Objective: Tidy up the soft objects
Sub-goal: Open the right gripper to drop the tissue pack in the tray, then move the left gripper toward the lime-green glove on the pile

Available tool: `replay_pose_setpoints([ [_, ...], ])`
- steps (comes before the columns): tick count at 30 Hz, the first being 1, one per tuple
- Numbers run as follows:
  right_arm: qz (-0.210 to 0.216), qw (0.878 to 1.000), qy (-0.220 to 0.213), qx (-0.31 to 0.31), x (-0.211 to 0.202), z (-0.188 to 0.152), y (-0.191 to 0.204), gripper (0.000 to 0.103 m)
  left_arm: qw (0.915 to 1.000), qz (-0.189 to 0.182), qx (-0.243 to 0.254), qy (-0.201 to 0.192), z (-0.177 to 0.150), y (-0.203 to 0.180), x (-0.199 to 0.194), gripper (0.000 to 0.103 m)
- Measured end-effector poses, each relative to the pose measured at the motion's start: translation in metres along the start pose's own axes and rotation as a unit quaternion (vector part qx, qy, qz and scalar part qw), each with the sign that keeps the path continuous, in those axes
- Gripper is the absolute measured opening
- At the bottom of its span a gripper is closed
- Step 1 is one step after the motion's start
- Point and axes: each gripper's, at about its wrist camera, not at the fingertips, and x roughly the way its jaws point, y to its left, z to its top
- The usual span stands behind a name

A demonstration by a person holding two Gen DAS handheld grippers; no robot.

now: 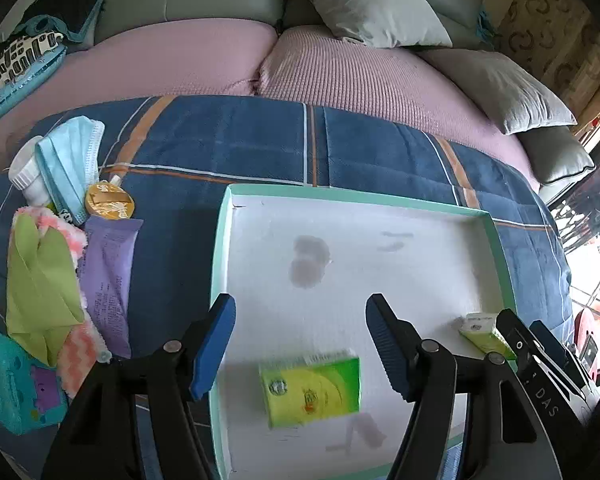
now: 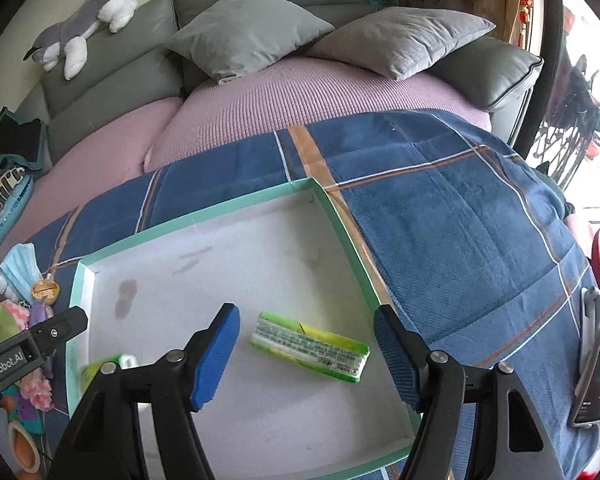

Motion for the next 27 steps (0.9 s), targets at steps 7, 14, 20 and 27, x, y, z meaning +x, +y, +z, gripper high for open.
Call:
replay_pose_setpoints([
  [7,-0.005,1.0,0.002,-0.019,0.003,0.0,0.004,0.103,0.9982,0.038,-0.013,-0.044,0.002,0.011,-0.009,0.094],
  [14,-0.006,1.0,-0.002,-0.029,0.002,-0.001,0.007,0.103,0.9959,0.065,-0.022,-0.059,0.0,0.023,-0.011,0.098],
  [20,-0.011,0.999,-0.006,-0.036,0.002,-0.001,0.009,0.103,0.9941,0.073,-0.034,-0.073,-0.004,0.032,-0.015,0.098],
  [27,-0.001,0.999,0.0,-0.054,0.003,-0.002,0.018,0.103,0.9926,0.073,-0.051,-0.083,-0.003,0.045,-0.025,0.098],
])
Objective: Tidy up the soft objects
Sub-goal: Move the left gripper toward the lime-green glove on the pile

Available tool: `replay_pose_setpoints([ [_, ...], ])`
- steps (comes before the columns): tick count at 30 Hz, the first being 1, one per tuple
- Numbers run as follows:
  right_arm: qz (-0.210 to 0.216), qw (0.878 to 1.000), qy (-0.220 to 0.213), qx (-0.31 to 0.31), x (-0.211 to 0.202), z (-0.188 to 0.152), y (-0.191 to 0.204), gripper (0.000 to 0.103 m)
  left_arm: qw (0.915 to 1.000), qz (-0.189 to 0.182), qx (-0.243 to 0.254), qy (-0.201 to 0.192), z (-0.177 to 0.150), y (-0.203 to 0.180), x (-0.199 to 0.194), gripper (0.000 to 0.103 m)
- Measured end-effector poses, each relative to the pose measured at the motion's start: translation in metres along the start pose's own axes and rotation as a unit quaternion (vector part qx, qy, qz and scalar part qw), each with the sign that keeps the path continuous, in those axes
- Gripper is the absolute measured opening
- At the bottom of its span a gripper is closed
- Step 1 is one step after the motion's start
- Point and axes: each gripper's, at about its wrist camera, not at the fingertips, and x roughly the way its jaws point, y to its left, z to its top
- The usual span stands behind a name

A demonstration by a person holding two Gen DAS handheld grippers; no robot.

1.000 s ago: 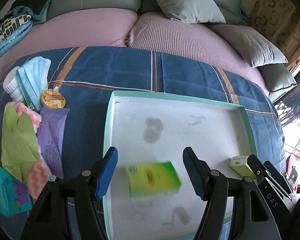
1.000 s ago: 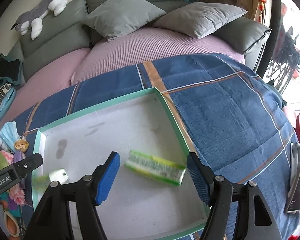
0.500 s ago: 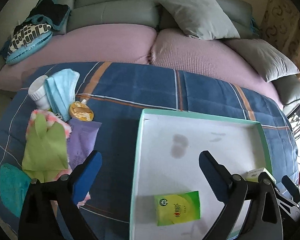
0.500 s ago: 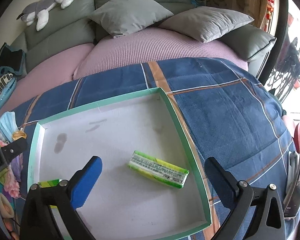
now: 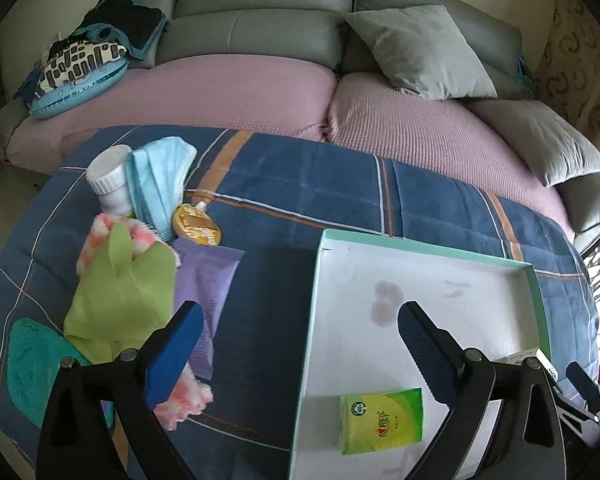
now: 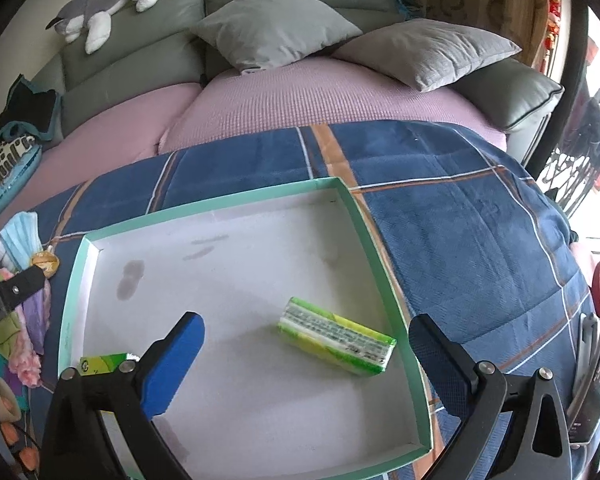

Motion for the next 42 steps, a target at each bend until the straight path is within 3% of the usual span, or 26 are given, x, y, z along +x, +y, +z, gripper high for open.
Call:
replay_pose_setpoints([
  [11,0.076,0.997,0.001,-0.02,-0.01,0.002,0.046,0.103,0.9971,0.073,-0.015,-0.013,0.005,0.039,-0.019,0.098],
  [20,0.102,0.991,-0.002,-0.083,-0.018,-0.008,0.1,0.103,0.9886,0.141,-0.052,-0.016,0.006,0.112,-0.033,0.098],
  [25,0.111,0.989,0.002,-0.102,-0.018,-0.014,0.116,0.103,0.9832,0.159,-0.088,-0.017,0.004,0.156,-0.039,0.098],
  [35,0.135,0.984,0.003,-0.115,-0.017,-0.023,0.143,0.103,0.9801,0.151,-0.127,-0.019,-0.004,0.197,-0.045,0.098],
  [42,0.151,0.983,-0.016,-0.106,-0.022,-0.022,0.151,0.103,0.9846,0.103,-0.137,-0.036,-0.004,0.206,-0.043,0.098],
])
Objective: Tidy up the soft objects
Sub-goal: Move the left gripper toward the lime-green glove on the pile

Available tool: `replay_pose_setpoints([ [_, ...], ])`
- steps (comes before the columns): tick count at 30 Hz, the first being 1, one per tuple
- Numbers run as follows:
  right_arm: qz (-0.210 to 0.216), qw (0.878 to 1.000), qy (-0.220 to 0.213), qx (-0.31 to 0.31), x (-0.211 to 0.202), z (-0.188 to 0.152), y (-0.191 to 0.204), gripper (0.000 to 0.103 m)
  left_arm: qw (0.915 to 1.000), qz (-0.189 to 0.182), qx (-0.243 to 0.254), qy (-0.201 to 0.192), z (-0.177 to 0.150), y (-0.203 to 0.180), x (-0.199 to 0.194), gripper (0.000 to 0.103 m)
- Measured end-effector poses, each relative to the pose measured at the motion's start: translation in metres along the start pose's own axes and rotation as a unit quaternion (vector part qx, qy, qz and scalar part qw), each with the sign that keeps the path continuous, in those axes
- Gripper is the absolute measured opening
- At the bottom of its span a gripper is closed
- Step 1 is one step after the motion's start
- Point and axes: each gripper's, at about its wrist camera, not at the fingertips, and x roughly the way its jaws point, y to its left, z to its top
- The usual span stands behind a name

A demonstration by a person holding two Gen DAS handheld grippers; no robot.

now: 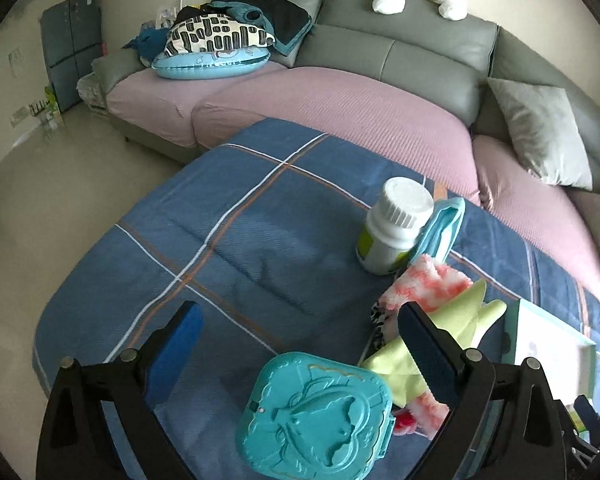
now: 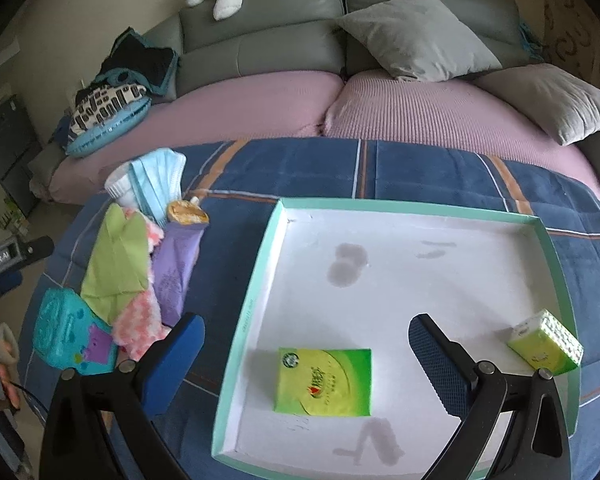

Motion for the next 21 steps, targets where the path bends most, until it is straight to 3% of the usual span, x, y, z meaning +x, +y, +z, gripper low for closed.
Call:
replay_pose_setpoints([
  [5,0.018,1.0,-0.007,-0.013,0.003,0.004,0.014,0.103,0.9998,-0.018,-0.005,-0.001,0.003,0.005,0.004,0.098],
  [10,0.043,0.998,0.004,-0.037,0.011,0.005,0.036,0.103,0.9978,-0.066,0.001,0.009,0.01,0.004,0.008,0.098],
  [21,0.064,0.996,0.027,-0.062,0.031,0.015,0.062,0.103,0.9898,-0.101,0.085,0.054,0.013,-0.029,0.019,0.098],
])
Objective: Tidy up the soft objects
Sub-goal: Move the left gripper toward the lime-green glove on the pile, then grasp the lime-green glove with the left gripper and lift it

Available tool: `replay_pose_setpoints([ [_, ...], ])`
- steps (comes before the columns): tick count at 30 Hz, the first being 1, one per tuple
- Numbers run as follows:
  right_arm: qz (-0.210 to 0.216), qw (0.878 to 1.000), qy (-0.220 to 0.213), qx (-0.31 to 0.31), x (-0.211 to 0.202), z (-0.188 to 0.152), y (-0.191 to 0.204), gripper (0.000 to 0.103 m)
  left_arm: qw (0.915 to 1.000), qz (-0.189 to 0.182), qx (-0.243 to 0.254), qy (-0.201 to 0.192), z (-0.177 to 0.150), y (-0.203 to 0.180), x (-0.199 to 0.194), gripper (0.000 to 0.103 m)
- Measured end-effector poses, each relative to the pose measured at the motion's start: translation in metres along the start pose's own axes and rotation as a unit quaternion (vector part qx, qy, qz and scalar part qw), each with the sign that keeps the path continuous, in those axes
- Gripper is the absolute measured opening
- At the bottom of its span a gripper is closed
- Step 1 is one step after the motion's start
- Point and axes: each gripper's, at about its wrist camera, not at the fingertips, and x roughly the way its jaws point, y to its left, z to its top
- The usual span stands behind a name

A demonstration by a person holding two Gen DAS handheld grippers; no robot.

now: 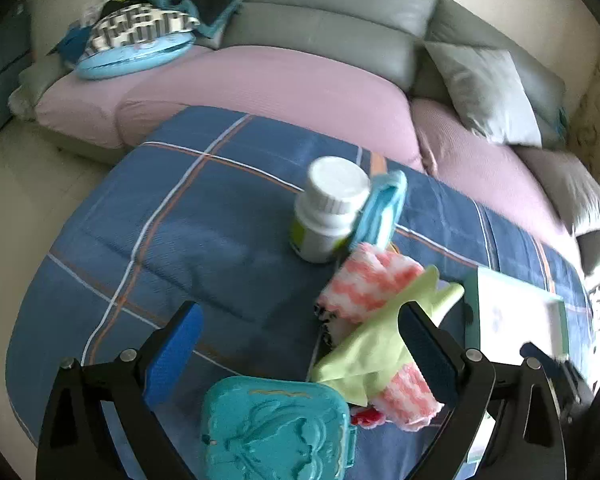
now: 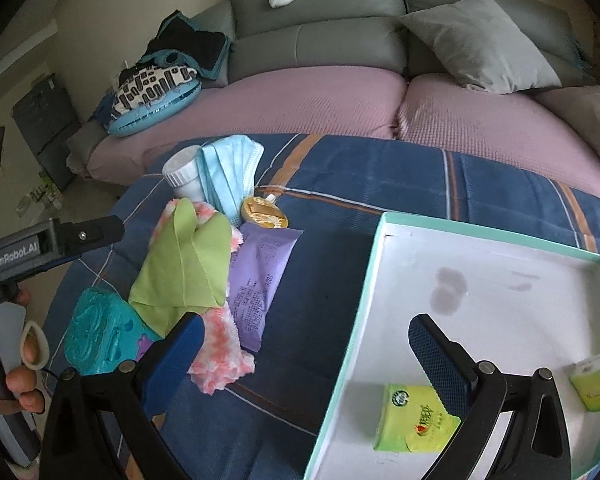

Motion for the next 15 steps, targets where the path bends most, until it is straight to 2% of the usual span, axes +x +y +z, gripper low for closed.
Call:
replay_pose_setpoints([
  [2,-0.008,1.0,0.004,-0.011,0.003,0.002,0.001,0.103,0.9997,-0.008,0.017,0.013,0.001,-0.005,0.005,0.098],
  [5,-0.013,1.0,0.012,-0.02,0.005,0.006,-0.002,0.103,0.9975,-0.026,0.04,0.053,0.003,-0.007,0.021,0.098],
  [12,0.014,0.999,0.037,-0.032,0.008,0.015,-0.006,0.103,0.9855,-0.043,0.106,0.125,0.01,-0.011,0.047,0.098],
  [15,0.008,0.998,0.045,-0.043,0.012,0.016,-0.004,0.103,0.9797,-0.06,0.121,0.148,0.012,-0.013,0.055,0.097],
])
